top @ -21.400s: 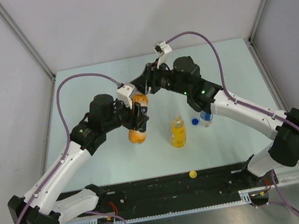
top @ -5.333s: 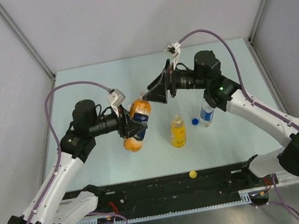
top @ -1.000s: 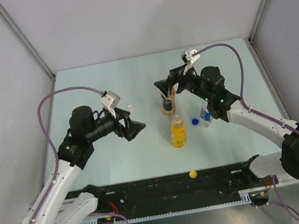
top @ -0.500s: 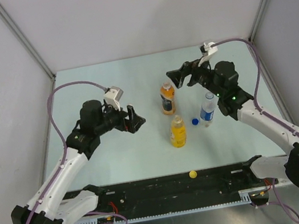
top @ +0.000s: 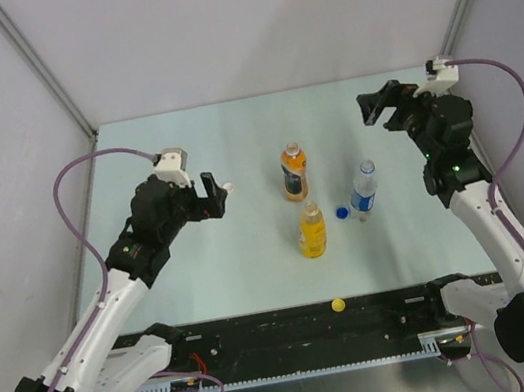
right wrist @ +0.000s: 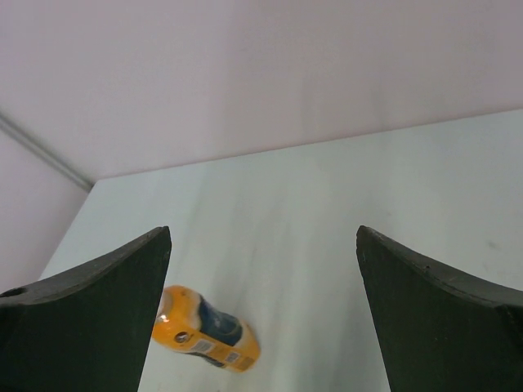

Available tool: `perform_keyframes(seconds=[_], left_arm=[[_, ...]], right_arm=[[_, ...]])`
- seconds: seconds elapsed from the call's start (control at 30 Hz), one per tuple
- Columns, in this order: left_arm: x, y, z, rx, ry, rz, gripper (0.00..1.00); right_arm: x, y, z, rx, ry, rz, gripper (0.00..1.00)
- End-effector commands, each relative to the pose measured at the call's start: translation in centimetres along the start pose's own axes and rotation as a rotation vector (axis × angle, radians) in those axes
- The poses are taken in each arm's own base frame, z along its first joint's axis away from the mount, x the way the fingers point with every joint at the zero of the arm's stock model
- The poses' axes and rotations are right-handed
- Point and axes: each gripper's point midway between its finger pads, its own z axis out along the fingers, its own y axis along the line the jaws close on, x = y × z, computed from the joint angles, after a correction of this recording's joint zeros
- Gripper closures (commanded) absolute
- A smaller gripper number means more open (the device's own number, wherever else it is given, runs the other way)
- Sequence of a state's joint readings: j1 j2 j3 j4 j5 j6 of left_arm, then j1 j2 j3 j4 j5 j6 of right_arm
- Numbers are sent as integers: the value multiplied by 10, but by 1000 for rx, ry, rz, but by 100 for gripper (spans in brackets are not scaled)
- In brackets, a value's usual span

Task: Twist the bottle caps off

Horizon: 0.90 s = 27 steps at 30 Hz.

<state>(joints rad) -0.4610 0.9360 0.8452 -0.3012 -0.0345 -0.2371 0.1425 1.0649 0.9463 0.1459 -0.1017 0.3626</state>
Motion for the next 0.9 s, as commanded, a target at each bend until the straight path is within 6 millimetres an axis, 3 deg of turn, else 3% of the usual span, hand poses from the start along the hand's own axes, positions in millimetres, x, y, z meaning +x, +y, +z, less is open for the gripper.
perform_keyframes(seconds=[0.0,0.3,0.57,0.87], left_arm=[[-37,17,-14,-109,-124,1,1],[-53,30,-29,-177,-187,38,1],[-59,34,-29,-206,-195,69,1],[-55,18,-16,-108,-148,124,0]], right_arm=[[-21,-21,-16,94,-49,-3,1],[-19,-36,-23,160,-39,-27,1],[-5,-40,-17,167,7,-20,1],[16,-59,-8,223,70,-54,1]])
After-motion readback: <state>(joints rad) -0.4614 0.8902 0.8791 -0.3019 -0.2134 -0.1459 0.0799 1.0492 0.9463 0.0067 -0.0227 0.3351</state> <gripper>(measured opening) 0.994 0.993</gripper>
